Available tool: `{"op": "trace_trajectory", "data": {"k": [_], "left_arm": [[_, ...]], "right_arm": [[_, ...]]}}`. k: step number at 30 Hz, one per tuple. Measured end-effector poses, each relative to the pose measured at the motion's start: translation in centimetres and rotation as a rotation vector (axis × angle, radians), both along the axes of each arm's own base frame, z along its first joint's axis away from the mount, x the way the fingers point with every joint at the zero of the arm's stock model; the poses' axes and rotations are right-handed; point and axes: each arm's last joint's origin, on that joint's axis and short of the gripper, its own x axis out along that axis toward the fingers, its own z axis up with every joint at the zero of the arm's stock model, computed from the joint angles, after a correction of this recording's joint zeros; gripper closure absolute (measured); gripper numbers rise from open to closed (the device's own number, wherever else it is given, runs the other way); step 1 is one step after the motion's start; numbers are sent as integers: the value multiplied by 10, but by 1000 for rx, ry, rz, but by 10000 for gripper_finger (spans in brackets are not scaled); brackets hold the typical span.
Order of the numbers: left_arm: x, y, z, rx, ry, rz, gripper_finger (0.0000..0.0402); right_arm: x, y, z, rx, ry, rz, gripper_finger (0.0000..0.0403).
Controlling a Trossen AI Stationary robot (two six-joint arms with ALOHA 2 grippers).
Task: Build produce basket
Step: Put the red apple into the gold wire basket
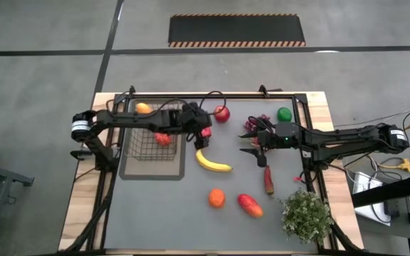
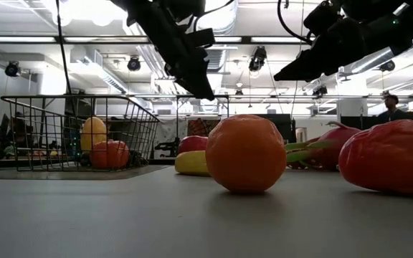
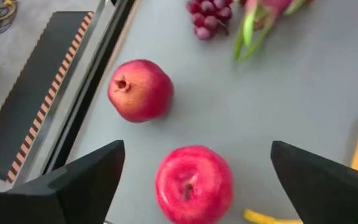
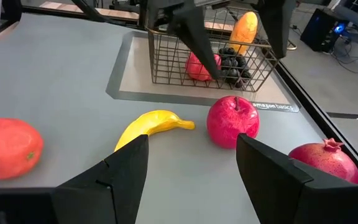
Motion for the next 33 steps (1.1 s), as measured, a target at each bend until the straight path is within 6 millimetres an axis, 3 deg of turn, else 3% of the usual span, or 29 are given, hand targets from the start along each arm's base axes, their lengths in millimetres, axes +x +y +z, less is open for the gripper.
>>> {"op": "trace_trajectory", "data": {"k": [5,18,33], "left_arm": [[1,1,-5,9,33,-18,6],[8,29,-51,-80,204,-9,6],[12,41,-66,-160,204,-32,6]], "right_arm": [[0,0,0,2,0,-1,174],[0,0,-1,6,5,-2,174],[0,0,-1,7,9,-2,174]]}}
